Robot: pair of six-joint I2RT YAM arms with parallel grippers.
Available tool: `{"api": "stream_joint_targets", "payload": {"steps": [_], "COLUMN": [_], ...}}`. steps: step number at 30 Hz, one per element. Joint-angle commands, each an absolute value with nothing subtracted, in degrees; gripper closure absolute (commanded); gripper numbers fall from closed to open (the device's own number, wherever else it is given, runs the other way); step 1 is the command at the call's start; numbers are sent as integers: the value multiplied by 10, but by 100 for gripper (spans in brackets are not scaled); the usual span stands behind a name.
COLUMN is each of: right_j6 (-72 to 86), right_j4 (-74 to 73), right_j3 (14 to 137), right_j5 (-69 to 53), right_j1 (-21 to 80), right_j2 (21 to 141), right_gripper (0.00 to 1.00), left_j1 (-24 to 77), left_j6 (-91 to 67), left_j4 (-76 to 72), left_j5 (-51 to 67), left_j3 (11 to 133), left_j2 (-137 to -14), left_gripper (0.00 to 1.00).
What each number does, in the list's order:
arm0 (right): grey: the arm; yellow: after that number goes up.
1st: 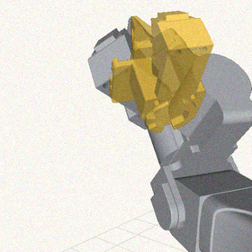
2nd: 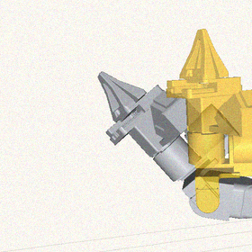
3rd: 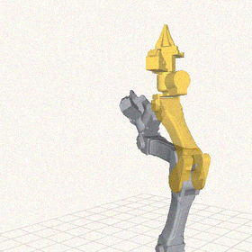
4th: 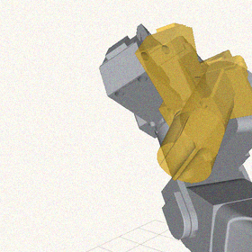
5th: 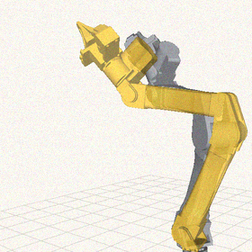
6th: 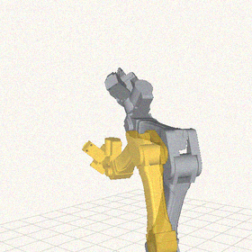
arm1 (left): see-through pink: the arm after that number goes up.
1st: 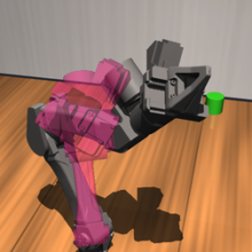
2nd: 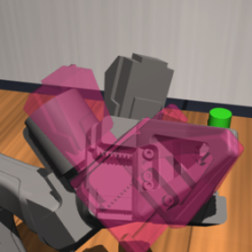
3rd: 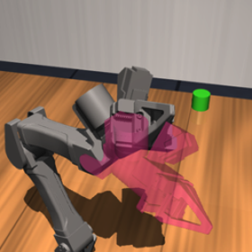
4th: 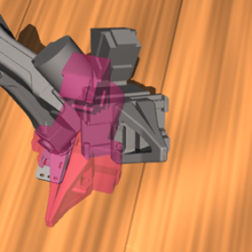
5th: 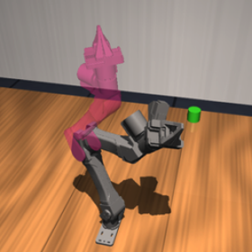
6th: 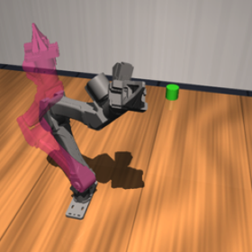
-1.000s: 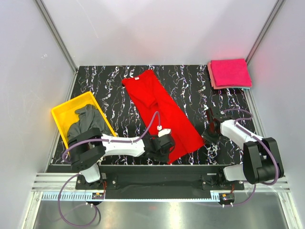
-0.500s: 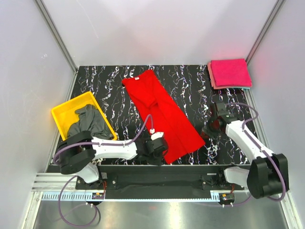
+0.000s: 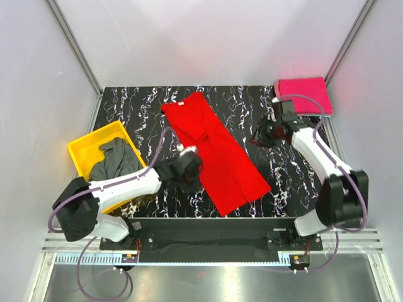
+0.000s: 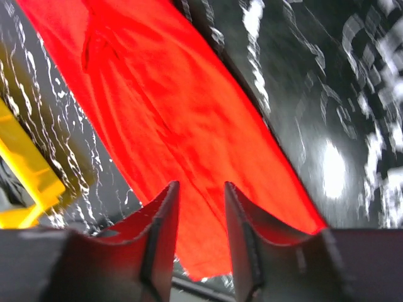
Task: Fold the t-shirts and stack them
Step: Fold the tshirt
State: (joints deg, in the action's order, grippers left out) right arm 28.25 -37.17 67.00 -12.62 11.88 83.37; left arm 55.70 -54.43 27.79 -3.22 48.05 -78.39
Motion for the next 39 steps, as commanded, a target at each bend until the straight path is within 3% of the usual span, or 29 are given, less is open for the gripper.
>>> {"api": "stream_joint_targets", "payload": {"steps": [1,5,15,20,33,39], "right_j6": [176,120,103,150,303,314], "right_j4": [-317,-346,-397,-414,-332,-330], "right_j3": [732,805,903,879,658,550], "right_j5": [-194,-200,-195,-138,-156,-189], "right_j1": [120,122,120,120,121,121], "right_j2": [897,1036,1143,1104,917,828], "right_gripper": [57,55,52,52,50,49], "left_j1": [475,414,270,235,214,207], "left_j6": [-486,-449,-385,-382,-382,-381], "left_j4": [289,281,261,254,331,234], "left_j5": [-38,-70,-53,-37,-4,63], "left_j3": [544,607,803,924,1188,1251], "left_j2": [-793,-838,-1054,-1170,-1399,-1446], "left_gripper": [95,95,95,95,94,94]}}
